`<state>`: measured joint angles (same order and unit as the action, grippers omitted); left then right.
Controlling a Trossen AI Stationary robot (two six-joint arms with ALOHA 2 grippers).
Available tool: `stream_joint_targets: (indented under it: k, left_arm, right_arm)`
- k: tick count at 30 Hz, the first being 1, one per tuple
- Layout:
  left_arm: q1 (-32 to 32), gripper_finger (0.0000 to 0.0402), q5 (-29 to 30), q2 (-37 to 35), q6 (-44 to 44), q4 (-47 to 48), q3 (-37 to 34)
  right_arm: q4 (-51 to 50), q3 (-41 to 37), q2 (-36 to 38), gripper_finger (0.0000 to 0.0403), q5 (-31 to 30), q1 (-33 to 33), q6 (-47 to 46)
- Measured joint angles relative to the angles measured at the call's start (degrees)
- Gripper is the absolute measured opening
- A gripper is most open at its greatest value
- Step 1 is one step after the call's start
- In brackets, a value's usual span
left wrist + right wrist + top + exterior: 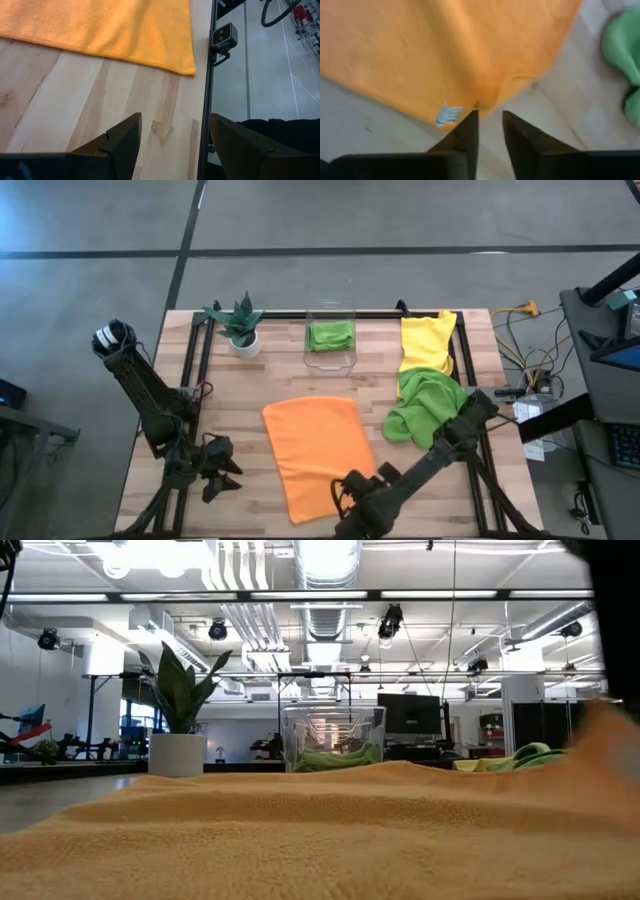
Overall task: Fold microfiber towels
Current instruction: Fold the orange towel
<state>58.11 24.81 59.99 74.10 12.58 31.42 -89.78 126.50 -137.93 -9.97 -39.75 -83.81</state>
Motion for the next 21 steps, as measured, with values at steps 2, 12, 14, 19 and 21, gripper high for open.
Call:
stream_joint_targets:
  k: [2, 12, 14, 19, 21]
  left_arm:
    - [0.0, 0.0219, 0.0, 0.0, 0.0, 0.0, 0.0]
    - [-3.5, 0.0219, -0.9, 0.0, 0.5, -0.3, 0.0]
    - [-7.2, 0.0219, -4.8, 0.0, -0.3, -0.6, -0.1]
    - [-22.3, 0.0219, -24.4, 4.7, -12.0, -17.0, -3.0]
    - [-28.1, 0.0219, -29.3, 8.7, -15.4, -24.5, -3.6]
  right_arm:
    - [-0.2, -0.1, 0.6, 0.0116, 0.7, -0.9, -2.1]
    - [-0.1, -6.2, 11.6, 0.0193, -10.2, -6.2, -18.2]
    - [1.0, -11.1, 15.5, 0.0187, -12.3, -6.6, -22.8]
    - [17.1, -30.9, 27.4, 0.0182, -12.8, -5.3, -26.1]
    - [27.8, -40.0, 32.7, 0.0182, -12.8, -3.6, -24.6]
